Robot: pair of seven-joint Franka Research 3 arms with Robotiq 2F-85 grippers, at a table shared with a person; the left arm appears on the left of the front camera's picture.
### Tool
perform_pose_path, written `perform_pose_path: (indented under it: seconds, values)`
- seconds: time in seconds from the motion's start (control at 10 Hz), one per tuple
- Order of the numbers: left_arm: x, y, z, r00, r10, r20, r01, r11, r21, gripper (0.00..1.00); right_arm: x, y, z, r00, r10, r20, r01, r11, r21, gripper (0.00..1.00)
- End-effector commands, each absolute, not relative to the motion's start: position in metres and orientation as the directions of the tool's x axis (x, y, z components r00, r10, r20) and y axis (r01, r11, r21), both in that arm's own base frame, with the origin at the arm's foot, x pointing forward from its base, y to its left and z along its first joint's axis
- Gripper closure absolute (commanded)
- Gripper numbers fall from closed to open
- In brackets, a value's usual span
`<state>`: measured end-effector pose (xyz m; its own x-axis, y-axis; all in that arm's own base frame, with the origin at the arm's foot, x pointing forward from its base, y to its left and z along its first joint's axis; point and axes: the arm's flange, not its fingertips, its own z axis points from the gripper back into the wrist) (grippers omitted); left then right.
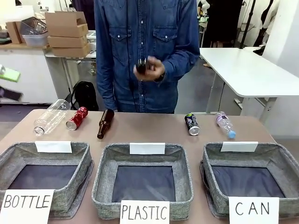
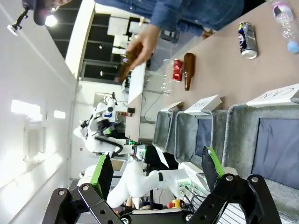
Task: Sort the can waste into the basket.
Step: Pick up the can waste from the table and place it in the right Fabric basket.
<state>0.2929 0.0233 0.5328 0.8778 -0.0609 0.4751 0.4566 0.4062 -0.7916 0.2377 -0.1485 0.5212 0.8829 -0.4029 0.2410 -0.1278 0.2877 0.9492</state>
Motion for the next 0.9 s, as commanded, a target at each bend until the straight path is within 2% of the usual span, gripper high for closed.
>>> perform_pose_path:
  seconds: [0.0, 0.1, 0.2, 0.3, 0.4, 0.5, 0.6, 0.7, 0.8]
  values:
    - [0.320, 0.013, 0.486, 0.924, -0.100, 0.370, 0.375, 0.427, -0.823, 0.00, 0.240, -0.150, 0.525, 0.876, -0.399, 0.272, -0.165, 0.281, 0.945, 0.00]
    - [0.293, 0.023, 0.533, 0.878, -0.061, 0.475, 0.457, 0.406, -0.792, 0.00, 0.240, -0.150, 0.525, 0.876, -0.399, 0.272, -0.165, 0.281, 0.945, 0.00]
    - [0.293, 0.023, 0.533, 0.878, -0.061, 0.475, 0.457, 0.406, -0.792, 0.00, 0.240, -0.150, 0.525, 0.876, -0.399, 0.272, -0.165, 0.281, 0.945, 0.00]
    - [0.323, 0.029, 0.482, 0.918, -0.055, 0.394, 0.383, 0.387, -0.839, 0.00, 0.240, -0.150, 0.525, 0.876, -0.399, 0.272, -0.165, 0.281, 0.945, 0.00]
    - [0.313, 0.058, 0.481, 0.905, 0.052, 0.421, 0.405, 0.191, -0.894, 0.00, 0.240, -0.150, 0.525, 0.876, -0.399, 0.272, -0.165, 0.281, 0.945, 0.00]
    - [0.296, 0.079, 0.478, 0.920, 0.092, 0.382, 0.382, 0.014, -0.924, 0.00, 0.240, -0.150, 0.525, 0.876, -0.399, 0.272, -0.165, 0.281, 0.945, 0.00]
    - [0.271, 0.098, 0.474, 0.930, 0.105, 0.353, 0.354, 0.015, -0.935, 0.00, 0.240, -0.150, 0.525, 0.876, -0.399, 0.272, -0.165, 0.281, 0.945, 0.00]
    - [0.240, 0.118, 0.473, 0.912, 0.153, 0.381, 0.380, 0.036, -0.924, 0.00, 0.240, -0.150, 0.525, 0.876, -0.399, 0.272, -0.165, 0.281, 0.945, 0.00]
    - [0.214, 0.133, 0.476, 0.879, 0.253, 0.403, 0.374, 0.156, -0.914, 0.00, 0.240, -0.150, 0.525, 0.876, -0.399, 0.272, -0.165, 0.281, 0.945, 0.00]
